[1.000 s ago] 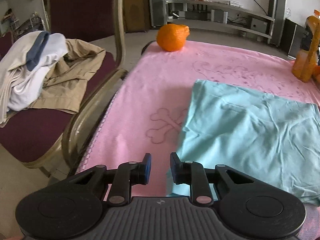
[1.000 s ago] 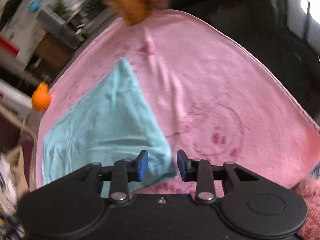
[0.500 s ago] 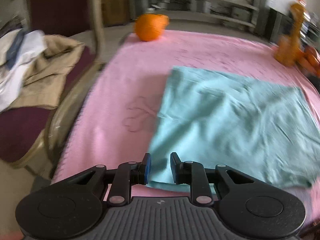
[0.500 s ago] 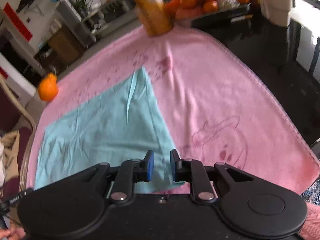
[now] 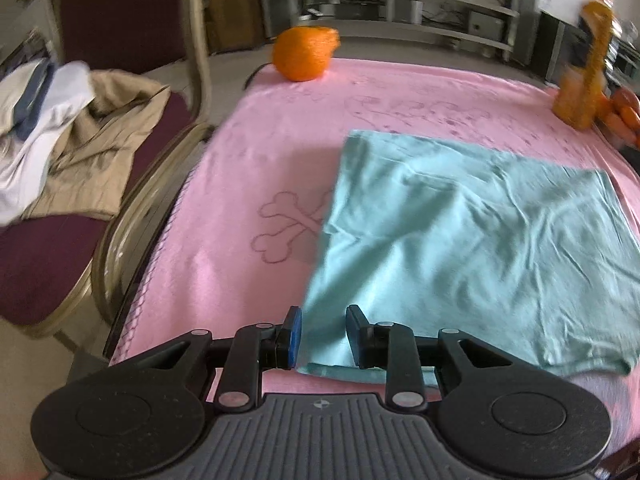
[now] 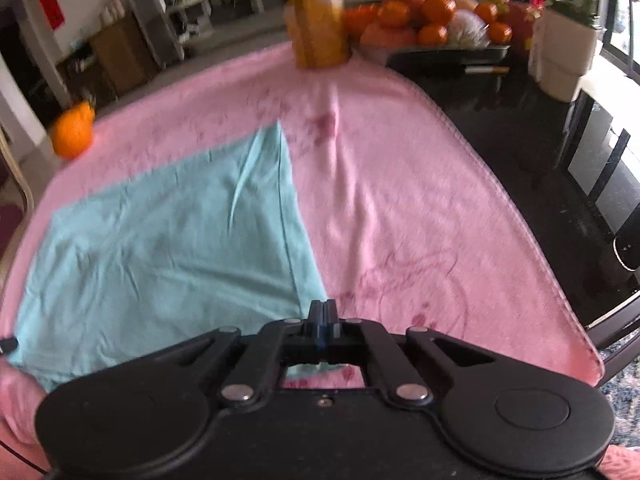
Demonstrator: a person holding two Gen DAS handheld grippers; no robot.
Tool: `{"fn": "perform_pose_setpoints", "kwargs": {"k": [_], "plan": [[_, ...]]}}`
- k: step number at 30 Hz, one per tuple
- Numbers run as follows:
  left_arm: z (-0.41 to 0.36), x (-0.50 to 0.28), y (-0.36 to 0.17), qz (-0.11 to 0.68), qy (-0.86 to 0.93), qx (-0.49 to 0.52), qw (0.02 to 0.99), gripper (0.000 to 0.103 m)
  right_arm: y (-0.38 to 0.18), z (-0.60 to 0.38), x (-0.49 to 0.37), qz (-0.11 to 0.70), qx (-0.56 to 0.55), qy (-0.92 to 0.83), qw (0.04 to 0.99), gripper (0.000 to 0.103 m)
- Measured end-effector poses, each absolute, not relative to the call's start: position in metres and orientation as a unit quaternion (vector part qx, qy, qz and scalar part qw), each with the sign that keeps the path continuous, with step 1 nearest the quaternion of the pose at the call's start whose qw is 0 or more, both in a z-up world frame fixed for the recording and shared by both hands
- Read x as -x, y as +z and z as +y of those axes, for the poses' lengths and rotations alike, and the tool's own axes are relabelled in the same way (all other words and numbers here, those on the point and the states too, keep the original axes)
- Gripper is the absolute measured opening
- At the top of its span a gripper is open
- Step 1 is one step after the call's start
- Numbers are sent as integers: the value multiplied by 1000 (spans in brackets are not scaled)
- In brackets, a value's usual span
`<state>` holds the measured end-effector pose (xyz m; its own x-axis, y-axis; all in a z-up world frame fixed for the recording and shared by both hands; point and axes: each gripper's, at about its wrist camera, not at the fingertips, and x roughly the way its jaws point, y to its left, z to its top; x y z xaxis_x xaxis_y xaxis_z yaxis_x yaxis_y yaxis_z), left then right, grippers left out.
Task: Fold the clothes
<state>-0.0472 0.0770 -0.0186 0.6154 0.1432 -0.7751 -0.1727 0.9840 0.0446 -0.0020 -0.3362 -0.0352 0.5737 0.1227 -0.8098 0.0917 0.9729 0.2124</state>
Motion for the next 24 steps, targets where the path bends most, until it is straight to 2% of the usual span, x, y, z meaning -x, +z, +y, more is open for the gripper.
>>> {"fn": "perform_pose_setpoints", "kwargs": {"k": [4,6,9,12,17,19,21,24], "plan": [[83,47,-19,434,92,36,895,29,-38,-354,0,468,-184,24,864,6],[79,47,-20,435,87,25,896,29,-41,-355,-3,475,-200,32,856,14],[68,48,-20,432,76,-3,899,29,-44,-346,-5,483,-184,36,855,15],[63,49,-21,430,68,-15,900,30,-50,-336,-12,497,-163,33,852,23],[63,49,-22,433,63,-14,899,30,-56,-324,-18,509,-123,23,852,23],[62,49,-22,433,62,-15,899,30,-55,-317,-16,506,-96,20,857,18],[62,50,-22,432,62,-17,900,30,-55,-311,-13,503,-73,22,861,8],[64,50,-21,431,64,-15,900,30,-51,-311,-9,493,-73,25,867,5]]}}
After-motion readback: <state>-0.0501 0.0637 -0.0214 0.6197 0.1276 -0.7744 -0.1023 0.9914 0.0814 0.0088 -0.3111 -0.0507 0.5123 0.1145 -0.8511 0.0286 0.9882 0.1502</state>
